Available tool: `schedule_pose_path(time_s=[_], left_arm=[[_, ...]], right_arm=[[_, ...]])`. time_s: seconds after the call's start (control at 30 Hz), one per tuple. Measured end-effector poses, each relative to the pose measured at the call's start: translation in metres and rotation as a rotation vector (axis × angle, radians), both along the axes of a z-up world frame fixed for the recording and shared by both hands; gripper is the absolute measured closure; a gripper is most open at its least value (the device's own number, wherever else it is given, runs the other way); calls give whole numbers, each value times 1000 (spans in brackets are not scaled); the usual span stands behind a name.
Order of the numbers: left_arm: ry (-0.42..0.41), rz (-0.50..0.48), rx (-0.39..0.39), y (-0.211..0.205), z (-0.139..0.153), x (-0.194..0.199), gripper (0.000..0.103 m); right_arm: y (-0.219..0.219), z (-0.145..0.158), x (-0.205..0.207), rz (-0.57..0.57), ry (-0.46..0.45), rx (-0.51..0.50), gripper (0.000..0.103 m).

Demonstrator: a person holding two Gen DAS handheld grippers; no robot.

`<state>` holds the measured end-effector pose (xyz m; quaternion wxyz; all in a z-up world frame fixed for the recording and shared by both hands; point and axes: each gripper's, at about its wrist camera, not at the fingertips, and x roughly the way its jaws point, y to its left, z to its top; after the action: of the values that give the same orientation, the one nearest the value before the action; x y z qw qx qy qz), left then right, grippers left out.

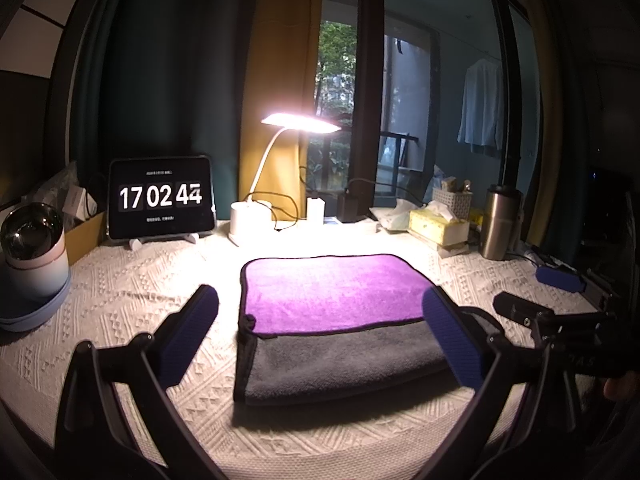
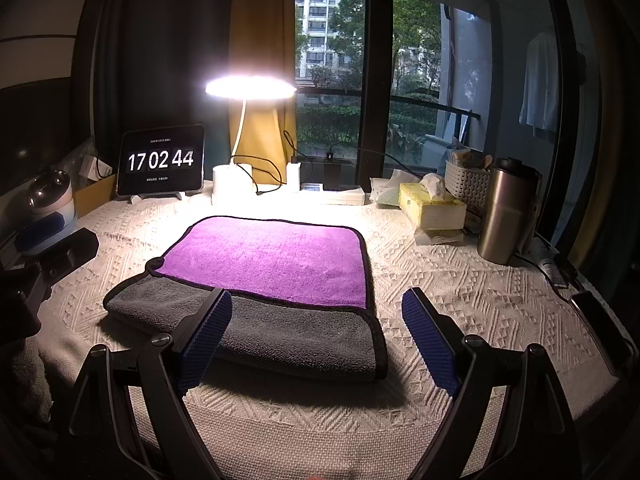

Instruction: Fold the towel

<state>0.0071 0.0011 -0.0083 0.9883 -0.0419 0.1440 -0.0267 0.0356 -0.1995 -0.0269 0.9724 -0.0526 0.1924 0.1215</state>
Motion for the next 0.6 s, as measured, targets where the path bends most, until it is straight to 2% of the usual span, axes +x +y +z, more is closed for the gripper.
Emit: schedule_pose_path(time_s=[0.27, 0.6], left_arm=[[43, 19, -10, 10, -3, 13, 0], [178, 22, -58, 26, -19, 43, 1]], right_arm=[[-5, -3, 7, 3, 13, 7, 14], [-11, -8, 29, 2, 56, 7, 14]])
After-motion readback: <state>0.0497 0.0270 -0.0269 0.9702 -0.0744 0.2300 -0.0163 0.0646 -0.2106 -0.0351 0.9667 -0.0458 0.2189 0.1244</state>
